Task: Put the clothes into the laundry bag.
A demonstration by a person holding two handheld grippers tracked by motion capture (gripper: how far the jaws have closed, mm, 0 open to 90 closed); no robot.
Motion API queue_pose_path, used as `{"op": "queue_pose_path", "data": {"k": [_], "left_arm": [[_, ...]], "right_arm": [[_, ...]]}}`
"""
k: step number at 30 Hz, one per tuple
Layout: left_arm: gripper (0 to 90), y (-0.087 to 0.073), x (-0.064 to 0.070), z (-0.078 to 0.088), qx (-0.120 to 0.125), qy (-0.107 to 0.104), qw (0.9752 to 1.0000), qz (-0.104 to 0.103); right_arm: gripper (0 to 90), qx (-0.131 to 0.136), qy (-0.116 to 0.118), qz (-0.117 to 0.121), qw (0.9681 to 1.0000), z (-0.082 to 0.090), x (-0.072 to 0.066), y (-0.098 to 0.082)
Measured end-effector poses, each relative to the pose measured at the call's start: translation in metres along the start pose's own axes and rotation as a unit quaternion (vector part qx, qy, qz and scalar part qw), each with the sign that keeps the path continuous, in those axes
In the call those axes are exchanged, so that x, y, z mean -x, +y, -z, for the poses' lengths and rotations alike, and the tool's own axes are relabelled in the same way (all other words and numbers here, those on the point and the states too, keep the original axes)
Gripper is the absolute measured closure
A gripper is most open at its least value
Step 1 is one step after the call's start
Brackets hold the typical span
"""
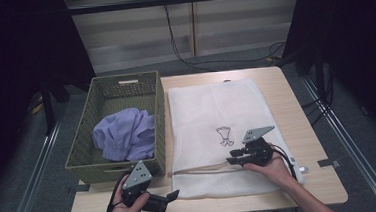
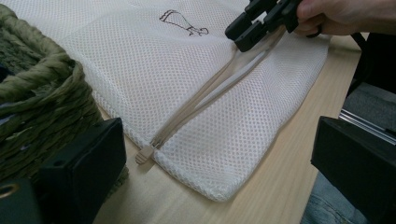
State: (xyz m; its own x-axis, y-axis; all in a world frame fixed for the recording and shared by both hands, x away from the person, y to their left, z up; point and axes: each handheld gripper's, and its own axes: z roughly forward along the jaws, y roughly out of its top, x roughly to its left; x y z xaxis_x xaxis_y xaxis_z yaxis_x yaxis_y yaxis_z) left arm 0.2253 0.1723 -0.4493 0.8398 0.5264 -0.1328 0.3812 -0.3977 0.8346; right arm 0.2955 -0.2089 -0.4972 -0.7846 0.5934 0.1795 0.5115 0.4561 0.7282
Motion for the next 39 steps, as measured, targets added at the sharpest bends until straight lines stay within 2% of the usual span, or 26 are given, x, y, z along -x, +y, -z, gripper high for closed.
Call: {"op": "queue_pose_path", "data": {"k": [2,4,9,10,14,18,21,26,29,33,39], "left_arm": [[3.1,0.0,0.0,0.0,0.0,-0.001,1.0,-0.002],[3.1,0.0,0.0,0.0,-0.001,-0.002,1.0,-0.004],[3.1,0.0,0.001,0.001,-0.001,-0.003,1.0,-0.006],[3.1,0.0,0.001,0.0,-0.002,-0.001,1.0,-0.006],[3.1,0.0,0.002,0.0,-0.002,-0.003,1.0,-0.007],[3.1,0.0,0.001,-0.001,-0.003,-0.004,1.0,-0.006],[3.0,0.001,0.001,-0.002,-0.004,-0.001,1.0,-0.005],[3.0,0.001,0.0,-0.001,-0.002,-0.005,1.0,-0.006],[3.0,0.0,0.0,-0.001,-0.001,-0.004,1.0,-0.003],[3.0,0.0,0.0,0.0,-0.001,-0.005,1.0,-0.005],[3.0,0.001,0.0,-0.001,-0.001,-0.004,1.0,-0.004]], "right_arm": [[66.3,-0.013,-0.002,0.008,0.9999,-0.006,-0.001,-0.002],[66.6,-0.011,0.0,0.005,0.9999,-0.006,-0.001,-0.003],[68.8,-0.007,-0.013,0.021,0.9997,-0.005,-0.006,-0.006],[72.3,-0.009,-0.024,0.026,0.9993,-0.005,-0.007,-0.006],[80.8,-0.01,-0.023,0.029,0.9993,-0.006,-0.009,-0.005],[87.6,-0.012,-0.017,0.016,0.9997,-0.007,-0.008,-0.005],[88.3,-0.011,-0.019,0.011,0.9997,-0.008,-0.007,-0.003],[88.3,-0.005,-0.013,-0.016,0.9998,-0.008,-0.003,-0.002],[88.3,-0.001,-0.013,-0.019,0.9997,-0.008,-0.003,-0.001],[88.2,0.021,-0.006,-0.027,0.9994,-0.002,-0.002,0.003],[88.4,0.041,0.0,-0.037,0.9985,0.005,0.0,0.007]]}}
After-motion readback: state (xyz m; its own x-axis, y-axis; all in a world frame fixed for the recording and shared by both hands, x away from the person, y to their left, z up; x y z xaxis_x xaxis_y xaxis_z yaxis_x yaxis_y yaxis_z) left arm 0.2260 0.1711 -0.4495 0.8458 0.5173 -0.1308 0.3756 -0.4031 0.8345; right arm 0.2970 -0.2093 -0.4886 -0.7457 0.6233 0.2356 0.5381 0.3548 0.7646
